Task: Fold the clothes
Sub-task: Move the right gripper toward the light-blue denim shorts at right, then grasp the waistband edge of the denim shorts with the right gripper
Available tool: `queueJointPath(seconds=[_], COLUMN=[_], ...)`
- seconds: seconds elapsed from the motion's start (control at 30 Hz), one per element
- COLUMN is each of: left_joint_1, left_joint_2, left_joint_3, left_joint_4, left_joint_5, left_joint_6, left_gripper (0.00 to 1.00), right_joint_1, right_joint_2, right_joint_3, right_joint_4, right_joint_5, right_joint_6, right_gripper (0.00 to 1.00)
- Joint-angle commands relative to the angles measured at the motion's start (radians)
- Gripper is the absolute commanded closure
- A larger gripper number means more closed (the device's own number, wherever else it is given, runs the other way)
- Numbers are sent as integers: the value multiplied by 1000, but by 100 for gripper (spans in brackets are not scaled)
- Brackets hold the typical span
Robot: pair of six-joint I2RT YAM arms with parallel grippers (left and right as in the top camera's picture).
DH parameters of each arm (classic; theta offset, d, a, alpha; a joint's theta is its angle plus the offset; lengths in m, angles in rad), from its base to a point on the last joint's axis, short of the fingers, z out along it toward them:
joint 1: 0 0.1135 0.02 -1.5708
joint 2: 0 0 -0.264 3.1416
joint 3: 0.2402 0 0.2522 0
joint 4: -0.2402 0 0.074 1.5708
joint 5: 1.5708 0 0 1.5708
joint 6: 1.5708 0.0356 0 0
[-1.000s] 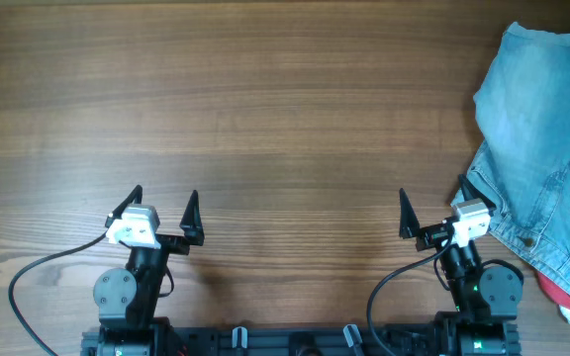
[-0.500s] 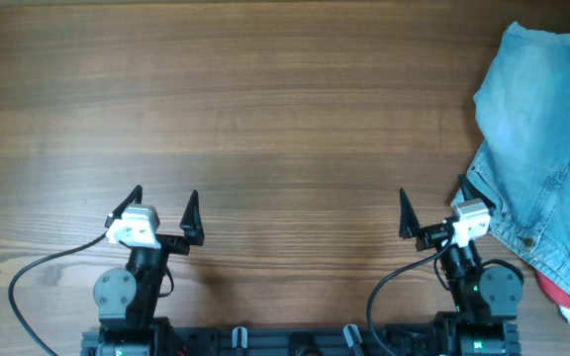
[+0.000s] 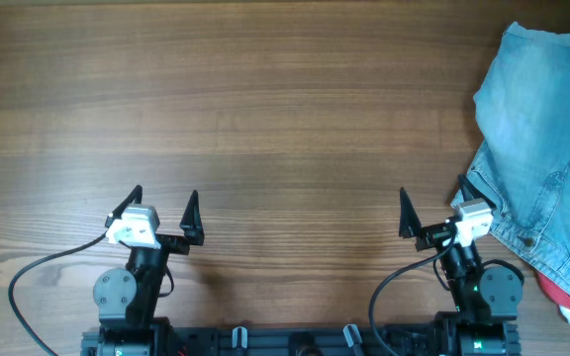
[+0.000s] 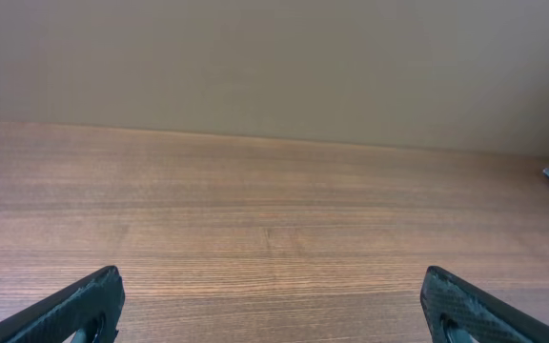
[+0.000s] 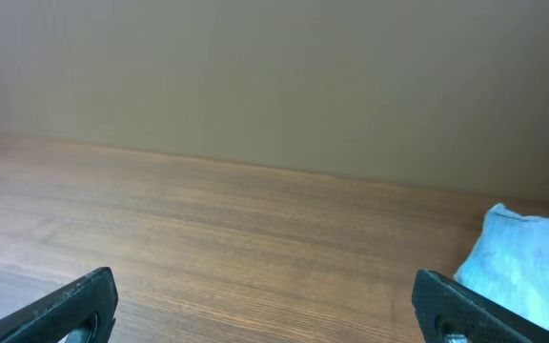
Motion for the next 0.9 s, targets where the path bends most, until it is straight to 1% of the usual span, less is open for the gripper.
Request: queueJointPath(seconds=[0.0,0.13,0.23,0.33,0.37,0.43,0.53,0.57,0.63,0.67,0.73,0.77,0.87], left_joint_1=[-6,-6,-6,-6,-6,-6,-6,-6,-6,-6,-6,-6,-6], left_joint_2=[-7,13,76,236,325,447,620,672,740,775,828,846,884], left_joint_3=[1,101,208,391,482,598,738,769,784,784,784,784,784], left_joint_4=[9,-130,-222,-373,-453,-555,-692,-726,-746,-753,-765,-767,-767], left_joint_5=[13,13,13,21,26,45,58,58,59,59,58,58,59], left_joint_6=[-36,-98,-131,-147,-146,-146,-146,-146,-146,-146,-146,-146,-146], left_gripper=[0,0,0,0,0,0,0,0,0,0,0,0,0], right_joint_1=[4,4,4,4,4,4,4,4,4,4,-2,-10,-44], right_joint_2=[-5,42,150,356,490,655,922,1000,1125,1172,1287,1331,1471], right_joint_3=[18,138,270,448,550,662,832,874,909,909,909,909,908], right_joint_4=[-16,-119,-224,-356,-433,-522,-666,-684,-690,-684,-680,-674,-653], right_joint_5=[-3,124,179,226,225,225,223,220,234,274,450,499,509], right_joint_6=[85,85,86,85,84,76,51,53,52,58,167,191,194], right_gripper=[0,0,0,0,0,0,0,0,0,0,0,0,0])
